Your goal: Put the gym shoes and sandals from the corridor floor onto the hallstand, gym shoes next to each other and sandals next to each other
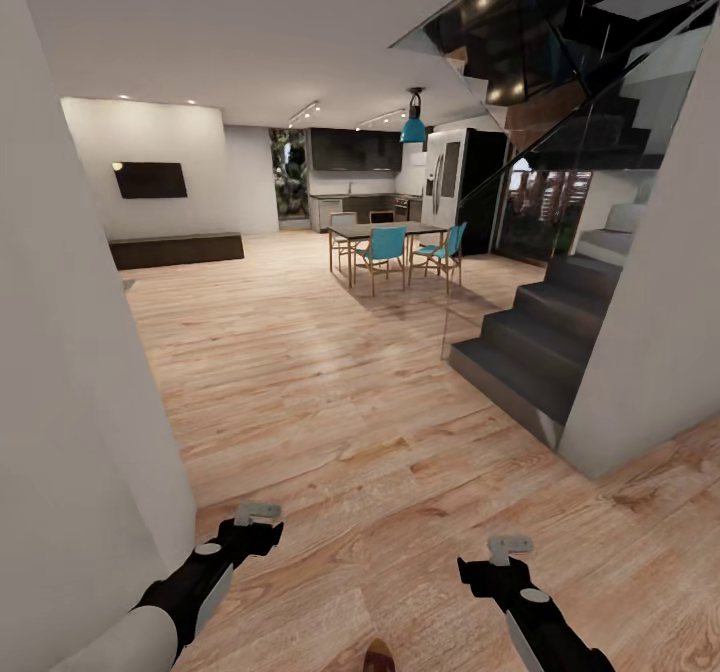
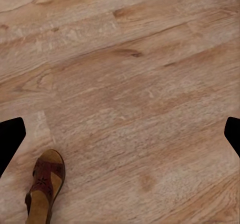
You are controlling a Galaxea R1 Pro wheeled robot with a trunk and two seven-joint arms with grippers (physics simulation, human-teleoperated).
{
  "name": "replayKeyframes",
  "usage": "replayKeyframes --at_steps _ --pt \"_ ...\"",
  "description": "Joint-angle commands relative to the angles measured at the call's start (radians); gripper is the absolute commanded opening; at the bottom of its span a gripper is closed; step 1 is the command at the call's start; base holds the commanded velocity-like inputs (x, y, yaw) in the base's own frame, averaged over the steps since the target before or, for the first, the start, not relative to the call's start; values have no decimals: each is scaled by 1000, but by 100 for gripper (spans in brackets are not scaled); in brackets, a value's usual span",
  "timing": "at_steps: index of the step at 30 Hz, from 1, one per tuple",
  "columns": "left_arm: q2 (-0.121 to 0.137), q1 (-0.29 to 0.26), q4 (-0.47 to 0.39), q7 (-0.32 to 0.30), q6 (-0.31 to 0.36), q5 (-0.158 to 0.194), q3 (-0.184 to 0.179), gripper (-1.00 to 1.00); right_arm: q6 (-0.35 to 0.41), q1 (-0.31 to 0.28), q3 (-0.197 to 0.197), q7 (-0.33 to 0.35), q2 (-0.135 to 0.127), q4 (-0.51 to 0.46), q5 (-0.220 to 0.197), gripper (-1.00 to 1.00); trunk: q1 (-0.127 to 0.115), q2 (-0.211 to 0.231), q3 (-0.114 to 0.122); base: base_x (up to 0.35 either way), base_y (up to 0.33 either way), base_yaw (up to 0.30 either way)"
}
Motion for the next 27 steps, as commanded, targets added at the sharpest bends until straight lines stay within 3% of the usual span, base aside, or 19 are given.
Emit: replayKeyframes --at_steps 1,18,27 --pt "0 0 -1 -3 0 -10 2 100 6 0 -1 0 0 -2 2 100 0 0 -1 263 0 0" --pt "-1 4 -1 -1 3 -10 2 100 6 0 -1 -1 -2 3 2 100 0 0 -1 43 2 0" --pt "-1 8 -1 -1 -3 -10 2 100 5 0 -1 -2 -1 5 1 100 0 0 -1 1 112 0"
